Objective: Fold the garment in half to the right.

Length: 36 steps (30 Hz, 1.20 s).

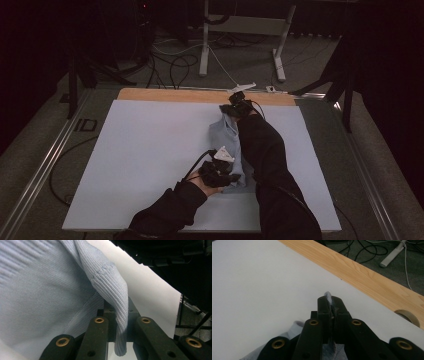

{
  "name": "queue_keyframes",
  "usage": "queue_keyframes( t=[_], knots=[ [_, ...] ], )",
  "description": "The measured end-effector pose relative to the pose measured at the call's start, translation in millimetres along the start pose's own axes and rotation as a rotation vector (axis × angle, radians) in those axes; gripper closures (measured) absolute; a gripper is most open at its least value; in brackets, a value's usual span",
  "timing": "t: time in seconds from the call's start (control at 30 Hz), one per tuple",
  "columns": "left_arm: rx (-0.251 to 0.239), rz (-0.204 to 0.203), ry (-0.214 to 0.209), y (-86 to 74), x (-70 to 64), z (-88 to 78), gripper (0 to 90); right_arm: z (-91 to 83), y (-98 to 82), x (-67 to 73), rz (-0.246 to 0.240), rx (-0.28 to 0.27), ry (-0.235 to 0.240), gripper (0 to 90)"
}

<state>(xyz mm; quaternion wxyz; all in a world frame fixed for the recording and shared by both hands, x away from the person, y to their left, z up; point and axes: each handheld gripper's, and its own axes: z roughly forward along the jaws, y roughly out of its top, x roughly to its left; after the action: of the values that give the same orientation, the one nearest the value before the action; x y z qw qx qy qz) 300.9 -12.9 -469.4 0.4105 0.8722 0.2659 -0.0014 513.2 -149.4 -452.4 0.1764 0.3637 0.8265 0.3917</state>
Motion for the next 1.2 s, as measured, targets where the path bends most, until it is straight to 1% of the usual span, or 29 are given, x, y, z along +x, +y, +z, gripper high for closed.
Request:
queue_keyframes(
  t=[0.03,0.13,0.2,0.27,0.33,0.4,0.5,0.57,0.6,0.63,0.7,0.73,0.77,0.8,0.83,0.87,0.9,0.93,0.97,1.0,1.03,1.07,1.1,1.17,1.2],
  knots=[
    [-0.002,-0.010,0.000,-0.4,0.3,1.5,85.6,0.3,-1.3,-1.1,0.001,-0.001,0.006,87.3],
    [0.003,-0.008,0.012,-1.1,1.2,5.0,85.6,1.8,-5.5,-5.0,0.008,-0.004,0.022,87.2],
    [0.008,-0.015,0.018,-1.6,0.5,9.4,85.6,2.5,-8.5,-7.1,0.015,-0.008,0.035,87.2],
    [0.017,-0.022,0.022,-2.3,-0.9,14.2,85.6,3.2,-11.1,-9.3,0.027,-0.028,0.068,87.2],
    [0.025,-0.025,0.024,-2.9,-1.3,17.9,85.6,4.7,-11.9,-10.3,0.025,-0.023,0.074,87.1],
    [0.026,-0.039,0.025,-3.5,-0.6,20.5,85.6,6.5,-12.7,-12.4,0.024,-0.022,0.079,87.2],
    [0.034,-0.035,0.037,-2.4,-1.3,24.5,85.6,10.4,-14.0,-15.5,0.028,-0.017,0.081,87.1],
    [0.040,-0.036,0.039,-1.1,-1.7,26.7,85.6,12.9,-15.3,-17.0,0.037,-0.016,0.091,87.0],
    [0.045,-0.031,0.049,-0.5,-2.2,28.0,85.6,14.2,-15.9,-17.6,0.041,-0.012,0.093,86.9],
    [0.049,-0.026,0.053,0.0,-2.3,28.9,85.6,17.6,-17.5,-18.4,0.041,0.004,0.092,86.6],
    [0.056,-0.026,0.058,0.6,-1.2,31.9,85.6,19.2,-18.6,-19.4,0.042,0.006,0.093,86.3],
    [0.058,-0.030,0.061,0.6,-0.4,33.4,85.6,19.8,-19.7,-20.9,0.050,0.011,0.099,85.4],
    [0.061,-0.034,0.056,0.6,0.2,34.4,85.6,20.0,-20.5,-22.3,0.058,0.018,0.103,83.0],
    [0.066,-0.030,0.059,0.6,0.0,36.1,85.6,17.6,-20.5,-23.3,0.059,0.023,0.109,74.6],
    [0.068,-0.023,0.064,0.4,-0.7,37.6,85.6,17.6,-20.5,-23.3,0.059,0.023,0.109,74.6],
    [0.073,-0.019,0.067,0.2,-1.2,39.2,85.6,15.0,-19.5,-24.1,0.055,0.020,0.101,68.0],
    [0.078,-0.016,0.070,-0.1,-1.5,40.5,85.5,12.2,-18.4,-25.7,0.062,0.022,0.108,63.6],
    [0.078,-0.015,0.073,-0.5,-2.0,42.0,85.5,8.9,-17.1,-26.9,0.055,0.021,0.099,59.1],
    [0.078,-0.015,0.073,-0.5,-2.0,42.0,85.5,8.9,-17.1,-26.9,0.055,0.021,0.099,59.1],
    [0.077,-0.020,0.073,-0.8,-2.4,43.9,85.5,5.1,-15.7,-27.6,0.046,0.013,0.090,54.0],
    [0.079,-0.018,0.073,-0.5,-2.4,44.9,85.5,-1.2,-13.2,-29.7,0.053,0.007,0.101,50.1],
    [0.085,-0.013,0.078,-0.1,-2.3,45.9,85.4,-4.2,-11.9,-29.9,0.052,0.011,0.108,47.0],
    [0.087,-0.018,0.077,0.4,-2.6,46.9,85.4,-7.3,-10.4,-29.6,0.039,0.017,0.108,44.0],
    [0.089,-0.010,0.081,2.0,-3.9,48.2,85.3,-11.6,-8.2,-29.4,0.030,0.026,0.107,39.6],
    [0.085,-0.009,0.086,2.9,-5.1,48.6,85.2,-14.1,-7.2,-29.4,0.027,0.027,0.096,37.0]
  ],
)
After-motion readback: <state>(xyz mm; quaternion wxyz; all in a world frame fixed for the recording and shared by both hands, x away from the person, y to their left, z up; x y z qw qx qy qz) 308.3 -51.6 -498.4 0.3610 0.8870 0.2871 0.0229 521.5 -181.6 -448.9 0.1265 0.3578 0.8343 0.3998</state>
